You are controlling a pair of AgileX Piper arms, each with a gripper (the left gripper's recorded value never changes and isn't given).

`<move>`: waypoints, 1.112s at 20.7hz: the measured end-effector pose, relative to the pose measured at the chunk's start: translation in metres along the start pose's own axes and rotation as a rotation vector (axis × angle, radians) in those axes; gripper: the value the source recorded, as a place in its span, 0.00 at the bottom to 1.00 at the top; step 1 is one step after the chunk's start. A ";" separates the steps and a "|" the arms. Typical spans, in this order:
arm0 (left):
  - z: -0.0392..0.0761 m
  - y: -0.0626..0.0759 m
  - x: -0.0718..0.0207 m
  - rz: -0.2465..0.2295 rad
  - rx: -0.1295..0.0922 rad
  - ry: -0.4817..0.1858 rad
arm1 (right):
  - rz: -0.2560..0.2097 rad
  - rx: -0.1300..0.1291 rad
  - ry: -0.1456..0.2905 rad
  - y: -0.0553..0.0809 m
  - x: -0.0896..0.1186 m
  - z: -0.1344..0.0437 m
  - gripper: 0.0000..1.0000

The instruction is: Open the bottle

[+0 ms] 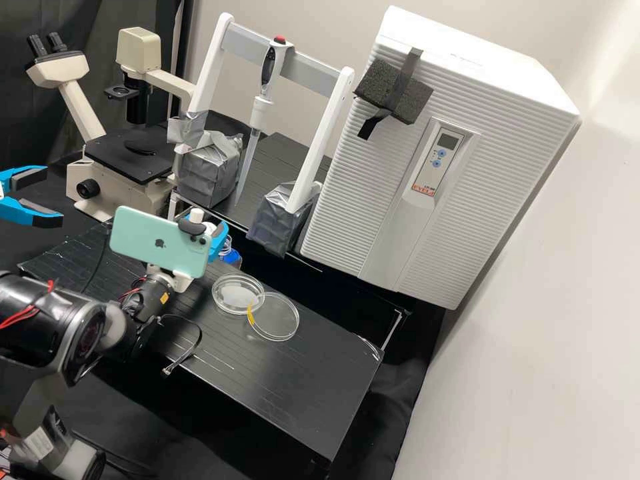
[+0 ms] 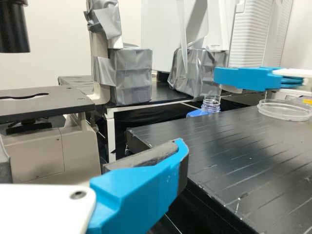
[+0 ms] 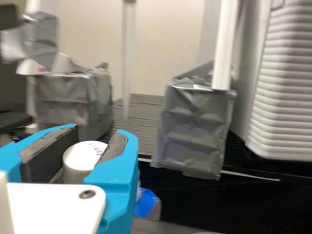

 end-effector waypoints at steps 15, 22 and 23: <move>0.000 0.000 -0.0003 0.001 0.023 0.000 | -0.069 -0.014 0.036 -0.026 -0.030 -0.004 0.00; 0.001 -0.002 -0.0017 -0.006 0.018 0.002 | -0.121 -0.024 0.006 -0.039 -0.030 0.000 0.00; 0.001 -0.002 -0.0017 -0.006 0.018 0.002 | -0.119 -0.027 0.005 -0.039 -0.030 0.000 0.00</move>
